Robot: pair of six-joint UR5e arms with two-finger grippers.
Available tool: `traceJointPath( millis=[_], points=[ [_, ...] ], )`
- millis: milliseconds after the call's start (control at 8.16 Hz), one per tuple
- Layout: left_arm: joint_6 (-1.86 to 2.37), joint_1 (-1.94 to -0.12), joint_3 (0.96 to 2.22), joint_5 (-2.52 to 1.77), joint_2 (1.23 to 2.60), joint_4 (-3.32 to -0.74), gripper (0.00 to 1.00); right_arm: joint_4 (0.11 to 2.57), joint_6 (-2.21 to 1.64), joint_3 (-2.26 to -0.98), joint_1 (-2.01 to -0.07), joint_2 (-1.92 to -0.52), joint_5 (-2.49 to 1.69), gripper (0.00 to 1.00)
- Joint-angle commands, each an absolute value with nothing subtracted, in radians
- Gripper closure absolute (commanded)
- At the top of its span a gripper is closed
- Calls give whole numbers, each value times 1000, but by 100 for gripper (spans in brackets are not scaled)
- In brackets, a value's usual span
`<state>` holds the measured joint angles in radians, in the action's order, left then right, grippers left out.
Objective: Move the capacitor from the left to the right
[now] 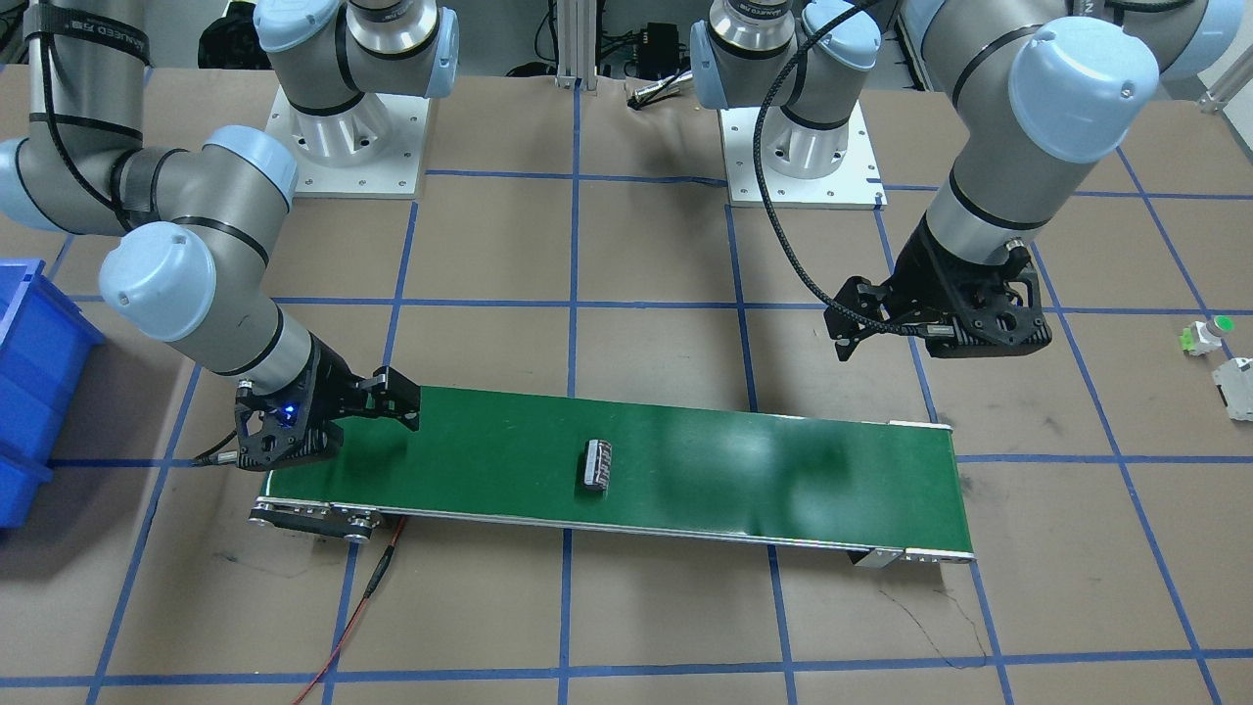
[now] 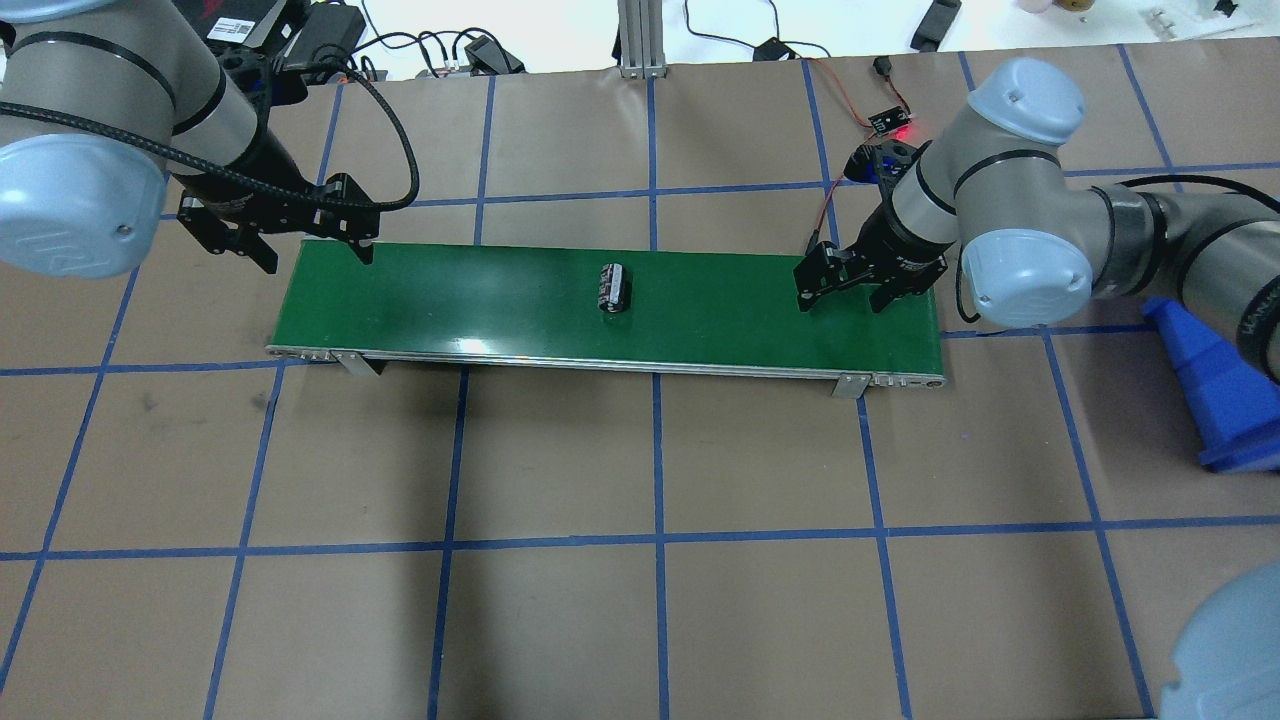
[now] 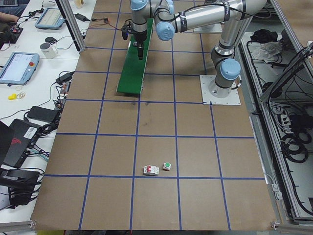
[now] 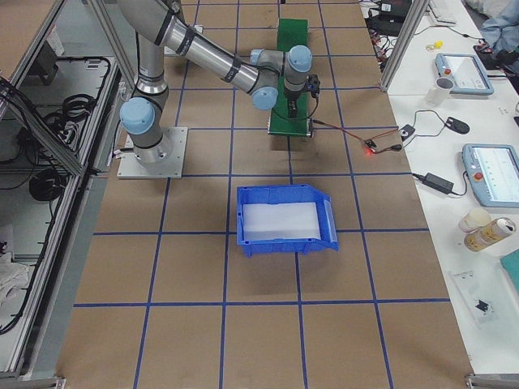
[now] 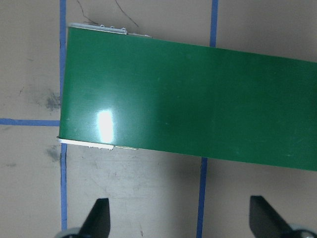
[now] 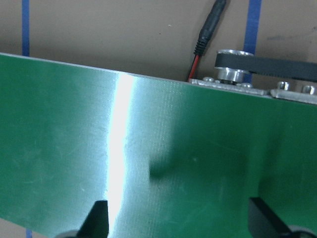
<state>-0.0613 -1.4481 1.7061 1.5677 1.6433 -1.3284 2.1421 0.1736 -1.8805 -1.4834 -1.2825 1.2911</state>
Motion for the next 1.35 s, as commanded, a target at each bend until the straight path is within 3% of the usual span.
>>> traceJointPath(
  millis=[0, 1226],
  points=[
    [-61, -1448, 1706, 1568, 1638, -1330, 0, 2146, 147, -1876, -1483, -1284, 1296, 1],
    [-63, -1448, 1707, 1565, 1638, -1330, 0, 2151, -69, -1868, -1502, -1281, 1279, 7]
  ],
)
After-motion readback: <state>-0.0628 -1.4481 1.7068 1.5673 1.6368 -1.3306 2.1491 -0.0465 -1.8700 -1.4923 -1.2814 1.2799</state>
